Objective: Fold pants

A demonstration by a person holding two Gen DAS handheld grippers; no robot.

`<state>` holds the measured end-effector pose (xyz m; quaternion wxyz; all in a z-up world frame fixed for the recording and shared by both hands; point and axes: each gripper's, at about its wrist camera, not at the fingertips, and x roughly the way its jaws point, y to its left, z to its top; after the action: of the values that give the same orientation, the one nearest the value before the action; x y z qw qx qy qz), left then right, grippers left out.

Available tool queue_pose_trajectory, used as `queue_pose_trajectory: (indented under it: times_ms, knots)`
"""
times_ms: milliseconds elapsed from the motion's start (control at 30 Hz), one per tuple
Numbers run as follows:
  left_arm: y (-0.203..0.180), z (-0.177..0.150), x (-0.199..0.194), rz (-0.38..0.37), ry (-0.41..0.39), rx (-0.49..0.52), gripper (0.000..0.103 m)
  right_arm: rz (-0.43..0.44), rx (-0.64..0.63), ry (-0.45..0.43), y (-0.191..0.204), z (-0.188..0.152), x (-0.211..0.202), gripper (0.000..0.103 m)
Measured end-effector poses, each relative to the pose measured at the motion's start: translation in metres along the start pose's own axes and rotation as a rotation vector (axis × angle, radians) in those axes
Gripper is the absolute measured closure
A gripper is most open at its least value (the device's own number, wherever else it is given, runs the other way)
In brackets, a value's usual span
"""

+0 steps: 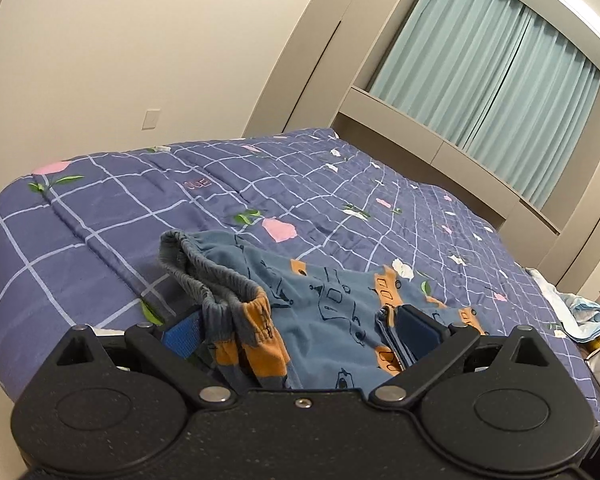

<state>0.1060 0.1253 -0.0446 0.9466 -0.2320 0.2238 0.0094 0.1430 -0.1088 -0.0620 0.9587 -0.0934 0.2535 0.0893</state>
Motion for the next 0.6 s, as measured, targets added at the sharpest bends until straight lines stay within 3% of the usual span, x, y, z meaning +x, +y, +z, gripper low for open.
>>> queue_pose_trajectory:
  times_ms: [267, 433, 567, 600]
  knots:
    - [0.028, -0.007, 0.008, 0.089, 0.069, -0.159, 0.02, 0.004, 0.006, 0.0, -0.001, 0.0, 0.0, 0.0]
    - [0.035, -0.009, 0.005, 0.116, 0.066, -0.205, 0.034, 0.005, 0.008, 0.001, 0.0, 0.0, 0.002, 0.0]
    - [0.034, -0.007, 0.004, 0.125, 0.059, -0.228, 0.07, 0.003, 0.005, -0.003, 0.0, 0.0, 0.001, 0.0]
    - [0.034, -0.005, 0.003, 0.121, 0.056, -0.227, 0.072, 0.002, 0.004, -0.004, 0.0, 0.0, 0.001, 0.0]
